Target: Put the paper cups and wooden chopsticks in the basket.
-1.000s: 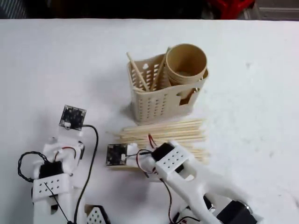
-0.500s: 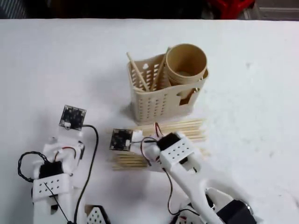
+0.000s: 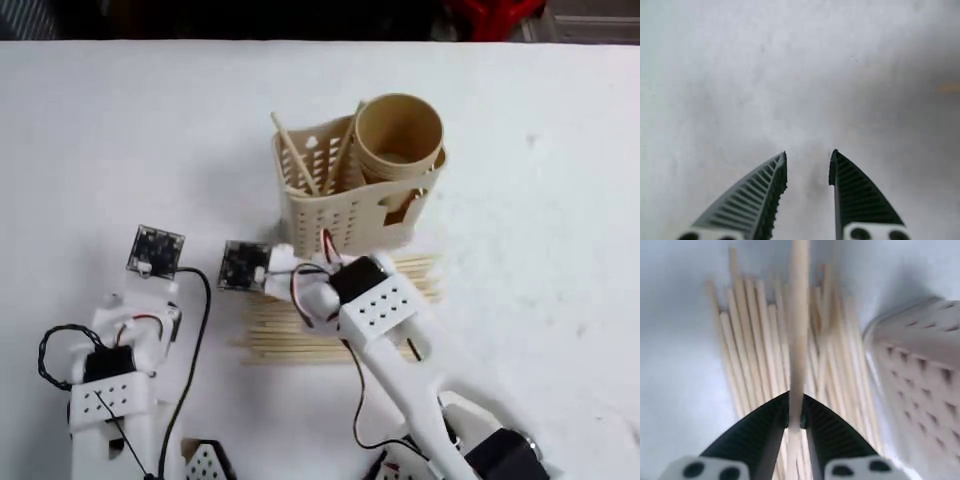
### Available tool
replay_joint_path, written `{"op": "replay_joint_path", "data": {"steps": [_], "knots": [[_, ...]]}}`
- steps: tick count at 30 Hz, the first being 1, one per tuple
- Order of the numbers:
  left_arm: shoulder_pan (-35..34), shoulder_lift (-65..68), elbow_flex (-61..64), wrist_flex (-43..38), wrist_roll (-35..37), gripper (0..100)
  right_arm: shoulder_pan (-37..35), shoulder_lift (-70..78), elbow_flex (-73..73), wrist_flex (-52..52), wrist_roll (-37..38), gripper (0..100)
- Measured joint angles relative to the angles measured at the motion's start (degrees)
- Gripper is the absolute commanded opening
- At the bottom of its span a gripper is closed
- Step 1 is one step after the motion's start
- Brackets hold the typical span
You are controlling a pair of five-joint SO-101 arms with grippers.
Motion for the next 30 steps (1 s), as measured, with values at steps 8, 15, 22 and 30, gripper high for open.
{"op": "replay_joint_path", "data": {"steps": [8, 15, 22, 30], "knots": [[0.0, 0.0, 0.0, 0.0, 0.0, 15, 0.09, -14.15, -14.24, 0.0, -11.78, 1.5], [0.0, 0.0, 0.0, 0.0, 0.0, 15, 0.18, -13.19, -31.3, 2.46, -15.74, 2.0], [0.0, 0.0, 0.0, 0.0, 0.0, 15, 0.53, -7.03, -33.93, 18.11, -15.65, 14.9], [0.0, 0.0, 0.0, 0.0, 0.0, 15, -6.24, -10.02, -14.77, 25.85, -6.86, 7.7]]}}
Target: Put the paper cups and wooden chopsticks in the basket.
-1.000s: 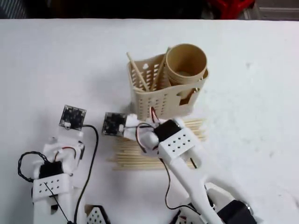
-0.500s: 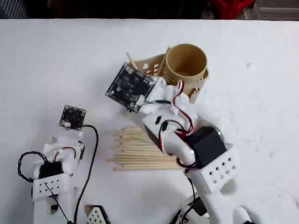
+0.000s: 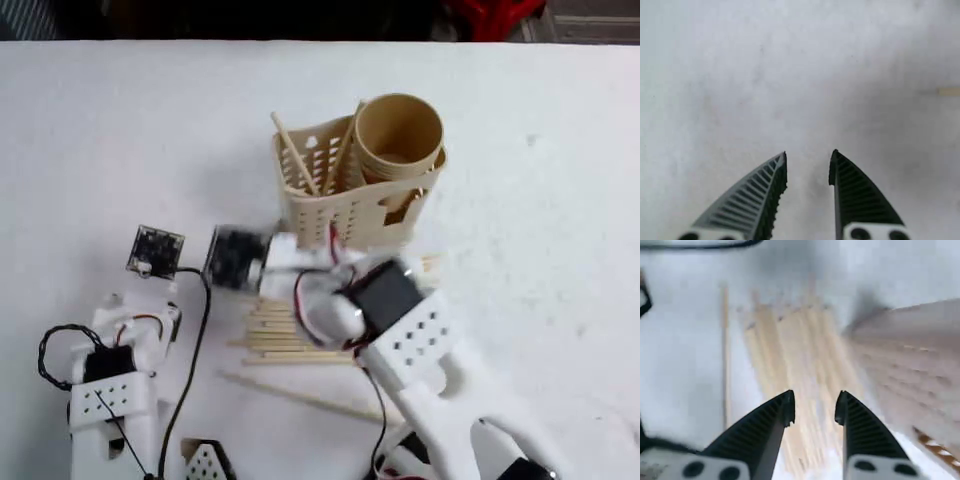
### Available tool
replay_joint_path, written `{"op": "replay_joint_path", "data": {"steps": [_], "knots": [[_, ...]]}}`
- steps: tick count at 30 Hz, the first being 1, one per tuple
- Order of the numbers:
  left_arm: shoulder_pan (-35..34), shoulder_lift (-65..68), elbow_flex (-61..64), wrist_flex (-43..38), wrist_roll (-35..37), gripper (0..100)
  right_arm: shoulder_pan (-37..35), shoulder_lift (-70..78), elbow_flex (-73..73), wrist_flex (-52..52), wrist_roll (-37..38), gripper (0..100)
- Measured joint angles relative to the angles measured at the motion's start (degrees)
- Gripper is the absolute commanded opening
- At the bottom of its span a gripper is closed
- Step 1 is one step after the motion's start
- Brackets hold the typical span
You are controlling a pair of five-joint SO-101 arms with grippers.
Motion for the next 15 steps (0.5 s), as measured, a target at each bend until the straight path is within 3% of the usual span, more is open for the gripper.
{"op": "replay_joint_path", "data": {"steps": [3, 9, 15], "knots": [[0.0, 0.0, 0.0, 0.0, 0.0, 15, -0.44, -0.26, 10.11, -5.01, -1.05, 6.3], [0.0, 0.0, 0.0, 0.0, 0.0, 15, -5.8, -0.79, 26.81, -16.18, 0.0, 14.9], [0.0, 0.0, 0.0, 0.0, 0.0, 15, -9.76, -0.79, 33.49, -19.16, 0.35, 15.5]]}}
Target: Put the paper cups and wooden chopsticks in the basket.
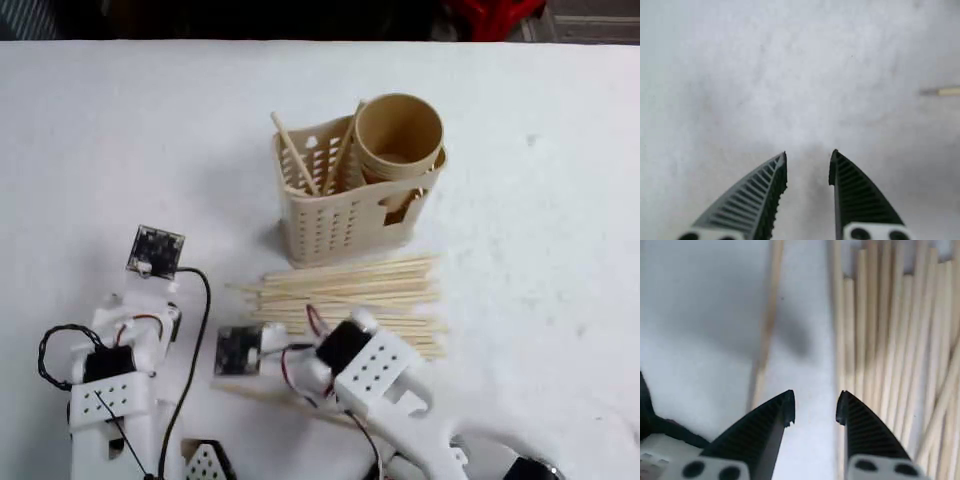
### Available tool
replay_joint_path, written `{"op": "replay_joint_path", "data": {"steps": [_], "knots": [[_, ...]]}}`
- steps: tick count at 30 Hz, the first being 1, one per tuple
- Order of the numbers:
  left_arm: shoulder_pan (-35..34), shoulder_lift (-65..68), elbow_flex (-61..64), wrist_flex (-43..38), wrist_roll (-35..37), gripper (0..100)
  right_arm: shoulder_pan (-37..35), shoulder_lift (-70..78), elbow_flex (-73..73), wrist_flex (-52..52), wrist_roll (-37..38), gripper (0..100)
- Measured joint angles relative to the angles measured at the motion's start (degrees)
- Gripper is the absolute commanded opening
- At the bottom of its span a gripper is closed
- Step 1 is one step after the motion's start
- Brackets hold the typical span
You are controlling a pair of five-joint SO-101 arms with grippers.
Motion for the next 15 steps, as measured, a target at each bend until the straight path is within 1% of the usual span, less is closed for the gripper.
{"op": "replay_joint_path", "data": {"steps": [3, 5, 15], "knots": [[0.0, 0.0, 0.0, 0.0, 0.0, 15, -4.84, 0.0, 1.14, -0.53, 0.0, 15.5], [0.0, 0.0, 0.0, 0.0, 0.0, 15, -6.77, 0.0, 1.49, -1.23, 0.0, 15.5], [0.0, 0.0, 0.0, 0.0, 0.0, 15, -7.65, 0.0, 4.92, -3.96, -1.05, 15.2]]}}
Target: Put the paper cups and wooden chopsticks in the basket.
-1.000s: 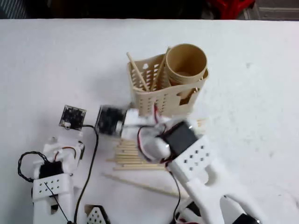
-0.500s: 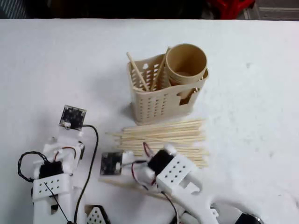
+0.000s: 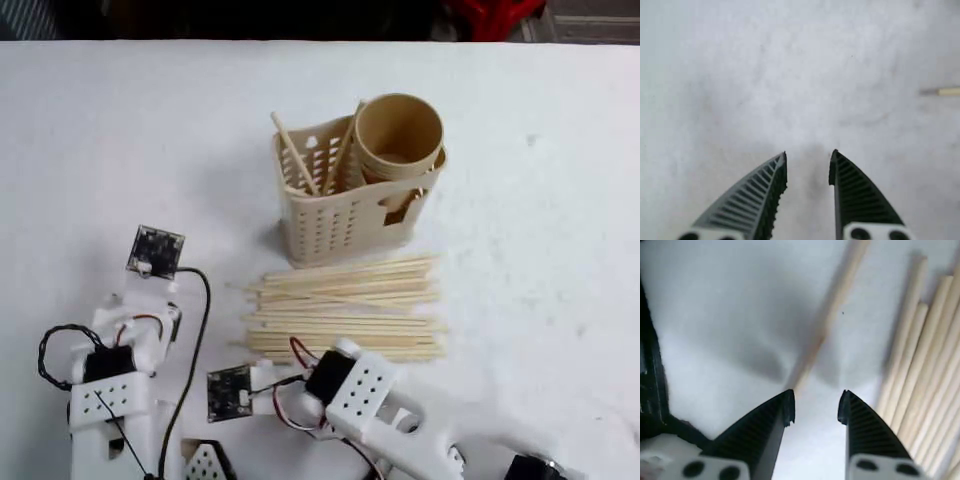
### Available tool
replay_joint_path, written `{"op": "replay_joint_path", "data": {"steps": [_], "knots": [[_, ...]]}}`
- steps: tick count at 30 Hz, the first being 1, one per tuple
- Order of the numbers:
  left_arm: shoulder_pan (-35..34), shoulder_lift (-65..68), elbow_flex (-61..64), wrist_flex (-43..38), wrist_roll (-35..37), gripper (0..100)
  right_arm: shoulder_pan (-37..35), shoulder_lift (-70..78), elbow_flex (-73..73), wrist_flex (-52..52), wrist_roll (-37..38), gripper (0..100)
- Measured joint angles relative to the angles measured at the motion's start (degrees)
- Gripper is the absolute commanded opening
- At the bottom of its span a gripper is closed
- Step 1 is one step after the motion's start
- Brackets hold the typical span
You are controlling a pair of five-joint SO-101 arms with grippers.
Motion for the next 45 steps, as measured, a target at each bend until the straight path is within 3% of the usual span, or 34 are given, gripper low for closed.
{"op": "replay_joint_path", "data": {"steps": [16, 20, 22, 30, 38, 45], "knots": [[0.0, 0.0, 0.0, 0.0, 0.0, 15, 0.09, 0.0, 2.73, 0.0, -4.31, 14.7], [0.0, 0.0, 0.0, 0.0, 0.0, 15, 0.09, 0.0, 3.08, -0.62, -4.31, 2.6], [0.0, 0.0, 0.0, 0.0, 0.0, 15, 0.26, 0.0, 3.78, -1.85, -4.31, 2.4], [0.0, 0.0, 0.0, 0.0, 0.0, 15, 10.73, -0.62, 5.98, -5.45, -2.9, 1.7], [0.0, 0.0, 0.0, 0.0, 0.0, 15, 20.84, -0.79, 0.35, -2.29, -1.76, 1.7], [0.0, 0.0, 0.0, 0.0, 0.0, 15, 22.59, -0.7, -12.92, 4.75, -7.38, 1.7]]}}
